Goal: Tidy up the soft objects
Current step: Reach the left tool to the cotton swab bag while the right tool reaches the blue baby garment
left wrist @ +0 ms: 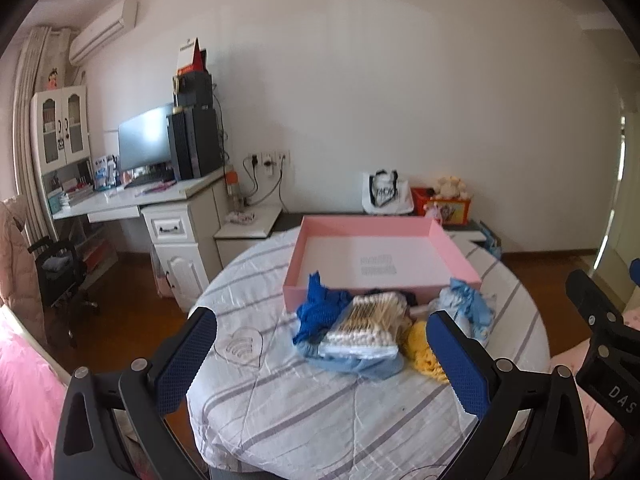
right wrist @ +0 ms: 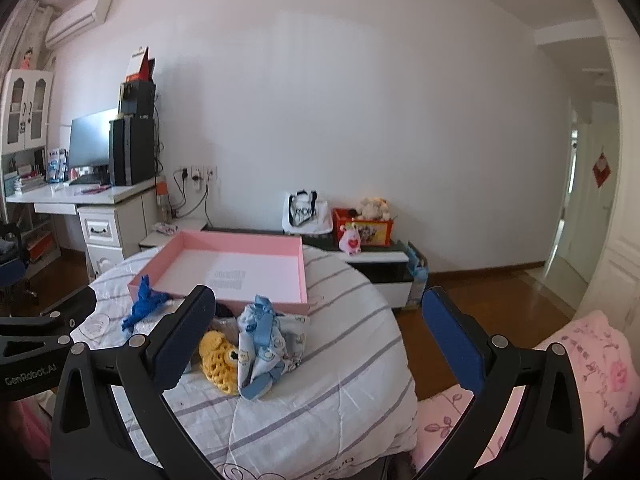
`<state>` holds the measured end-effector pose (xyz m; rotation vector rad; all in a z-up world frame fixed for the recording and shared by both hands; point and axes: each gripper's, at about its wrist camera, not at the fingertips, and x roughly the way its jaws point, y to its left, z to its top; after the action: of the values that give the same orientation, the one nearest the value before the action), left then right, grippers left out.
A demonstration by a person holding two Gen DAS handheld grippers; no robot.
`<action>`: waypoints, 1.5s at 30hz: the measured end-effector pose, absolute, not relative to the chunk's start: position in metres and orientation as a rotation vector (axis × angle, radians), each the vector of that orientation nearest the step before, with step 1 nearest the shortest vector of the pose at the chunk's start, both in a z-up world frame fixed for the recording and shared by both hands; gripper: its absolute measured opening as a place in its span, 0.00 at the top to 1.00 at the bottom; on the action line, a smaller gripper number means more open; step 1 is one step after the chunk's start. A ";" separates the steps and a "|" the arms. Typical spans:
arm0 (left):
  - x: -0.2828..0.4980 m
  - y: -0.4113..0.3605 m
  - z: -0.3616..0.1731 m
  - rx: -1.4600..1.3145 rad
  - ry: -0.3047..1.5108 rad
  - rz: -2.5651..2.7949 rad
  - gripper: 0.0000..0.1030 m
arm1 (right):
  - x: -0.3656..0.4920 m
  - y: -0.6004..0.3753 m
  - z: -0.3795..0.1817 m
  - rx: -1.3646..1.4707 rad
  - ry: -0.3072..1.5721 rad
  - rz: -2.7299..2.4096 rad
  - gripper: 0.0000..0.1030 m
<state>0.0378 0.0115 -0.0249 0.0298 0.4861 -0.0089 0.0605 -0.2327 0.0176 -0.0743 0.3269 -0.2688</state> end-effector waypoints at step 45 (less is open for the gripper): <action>0.156 0.048 -0.106 -0.067 0.697 -0.110 0.00 | 0.211 -0.253 -0.095 -0.001 0.724 -0.237 0.07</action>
<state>0.1562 0.0482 -0.1062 -0.0670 0.6967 -0.1101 0.2108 -0.2527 -0.0953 -0.0011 0.7241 -0.2369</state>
